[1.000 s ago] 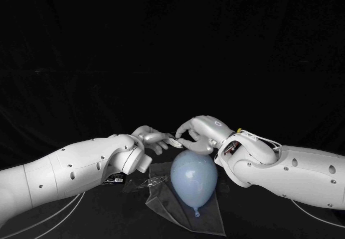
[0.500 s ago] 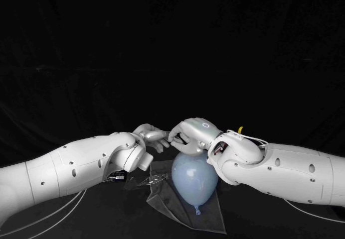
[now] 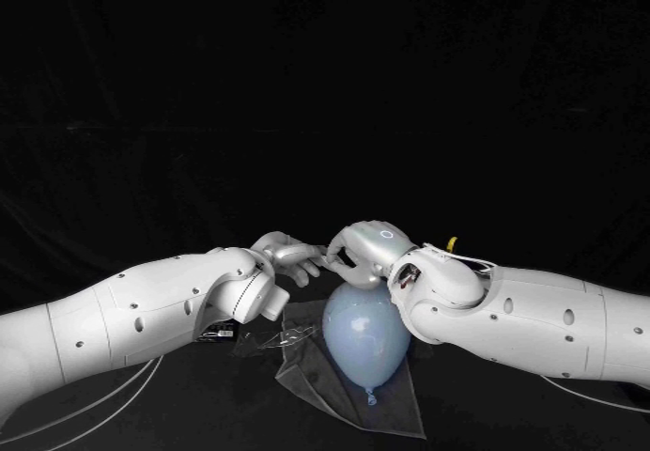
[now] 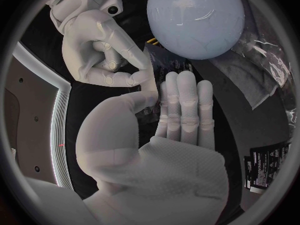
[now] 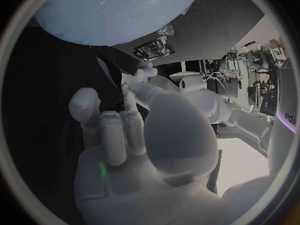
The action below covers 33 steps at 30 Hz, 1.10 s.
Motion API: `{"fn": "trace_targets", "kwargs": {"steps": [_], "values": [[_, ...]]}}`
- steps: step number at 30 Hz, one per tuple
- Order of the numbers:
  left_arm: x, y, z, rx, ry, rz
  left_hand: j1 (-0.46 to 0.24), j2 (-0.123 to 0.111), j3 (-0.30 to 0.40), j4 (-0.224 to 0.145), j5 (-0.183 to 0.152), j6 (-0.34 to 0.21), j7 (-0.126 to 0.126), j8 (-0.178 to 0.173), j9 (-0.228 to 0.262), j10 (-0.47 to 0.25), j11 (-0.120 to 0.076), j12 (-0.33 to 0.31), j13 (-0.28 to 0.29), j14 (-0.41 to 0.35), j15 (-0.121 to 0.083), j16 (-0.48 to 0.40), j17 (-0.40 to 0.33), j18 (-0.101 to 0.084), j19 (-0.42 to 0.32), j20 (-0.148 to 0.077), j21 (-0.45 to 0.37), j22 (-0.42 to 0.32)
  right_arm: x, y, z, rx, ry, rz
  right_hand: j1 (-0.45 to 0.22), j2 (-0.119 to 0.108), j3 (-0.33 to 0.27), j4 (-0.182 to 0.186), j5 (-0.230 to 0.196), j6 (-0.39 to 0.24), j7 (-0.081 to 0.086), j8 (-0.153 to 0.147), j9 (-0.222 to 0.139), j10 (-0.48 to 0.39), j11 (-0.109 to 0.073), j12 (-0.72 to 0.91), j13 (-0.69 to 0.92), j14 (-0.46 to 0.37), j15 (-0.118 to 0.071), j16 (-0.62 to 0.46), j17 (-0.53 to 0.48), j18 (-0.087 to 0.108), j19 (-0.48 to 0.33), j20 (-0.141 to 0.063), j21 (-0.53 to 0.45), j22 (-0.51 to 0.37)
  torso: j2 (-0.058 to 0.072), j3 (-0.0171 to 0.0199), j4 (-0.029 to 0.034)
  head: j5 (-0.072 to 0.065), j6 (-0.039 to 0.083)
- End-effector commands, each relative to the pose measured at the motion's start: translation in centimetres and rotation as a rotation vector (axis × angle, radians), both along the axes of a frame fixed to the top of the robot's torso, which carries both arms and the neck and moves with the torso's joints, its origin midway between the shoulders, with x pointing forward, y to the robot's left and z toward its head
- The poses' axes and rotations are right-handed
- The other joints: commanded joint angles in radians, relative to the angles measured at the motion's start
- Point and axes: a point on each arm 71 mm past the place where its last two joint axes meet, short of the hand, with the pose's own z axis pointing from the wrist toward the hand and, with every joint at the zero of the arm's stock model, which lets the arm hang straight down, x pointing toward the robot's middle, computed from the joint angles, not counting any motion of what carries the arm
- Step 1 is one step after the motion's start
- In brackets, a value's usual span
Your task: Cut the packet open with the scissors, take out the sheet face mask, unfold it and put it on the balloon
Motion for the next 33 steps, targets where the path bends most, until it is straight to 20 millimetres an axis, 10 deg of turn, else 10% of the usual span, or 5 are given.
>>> {"fn": "trace_targets", "kwargs": {"steps": [1, 14, 33], "values": [[-0.04, -0.26, 0.22, -0.002, -0.009, -0.019, 0.003, 0.01, 0.133, -0.137, 0.005, 0.005, -0.001, 0.003, 0.0, 0.008, -0.002, 0.004, 0.001, 0.001, -0.003, 0.007, 0.002, 0.017, 0.0, -0.008, 0.005, 0.001, 0.1, -0.19, 0.13, -0.009, -0.033, -0.033, -0.001, 0.012, 0.006, -0.003, -0.002, 0.003, 0.001, -0.005, -0.002, 0.099, 0.0, 0.007, 0.246, 0.111, -0.006, 0.007, 0.263, -0.016, 0.01, 0.002, 0.006, 0.035, 0.0, 0.0004, -0.0004, -0.002, -0.001], [-0.09, -0.36, 0.28, 0.007, -0.014, -0.033, 0.002, 0.01, 0.133, -0.138, 0.007, 0.005, -0.001, 0.003, 0.0, 0.009, -0.002, 0.004, 0.002, 0.002, -0.004, 0.007, 0.002, 0.017, 0.001, -0.008, 0.006, 0.001, 0.21, -0.28, 0.09, 0.005, -0.024, -0.04, -0.018, 0.017, 0.007, 0.006, -0.006, 0.005, 0.001, -0.01, -0.007, 0.099, 0.0, 0.007, 0.246, 0.111, -0.006, 0.007, 0.263, -0.016, 0.012, 0.002, 0.01, 0.04, 0.0, -0.0002, 0.0, -0.003, -0.002], [-0.42, -0.78, 0.37, 0.005, -0.012, -0.056, 0.002, 0.01, 0.133, -0.14, 0.009, 0.005, -0.001, 0.003, 0.001, 0.009, -0.002, 0.004, 0.002, 0.002, -0.004, 0.007, 0.002, 0.017, 0.001, -0.009, 0.007, 0.002, 0.89, 0.59, -0.34, -0.079, -0.024, -0.062, -0.034, -0.052, -0.011, 0.001, -0.054, -0.086, 0.039, -0.087, -0.063, 0.083, 0.034, -0.032, 0.22, 0.111, 0.023, 0.007, 0.263, -0.007, -0.031, 0.023, -0.056, 0.024, 0.0, 0.0, -0.0001, -0.006, -0.004]]}}
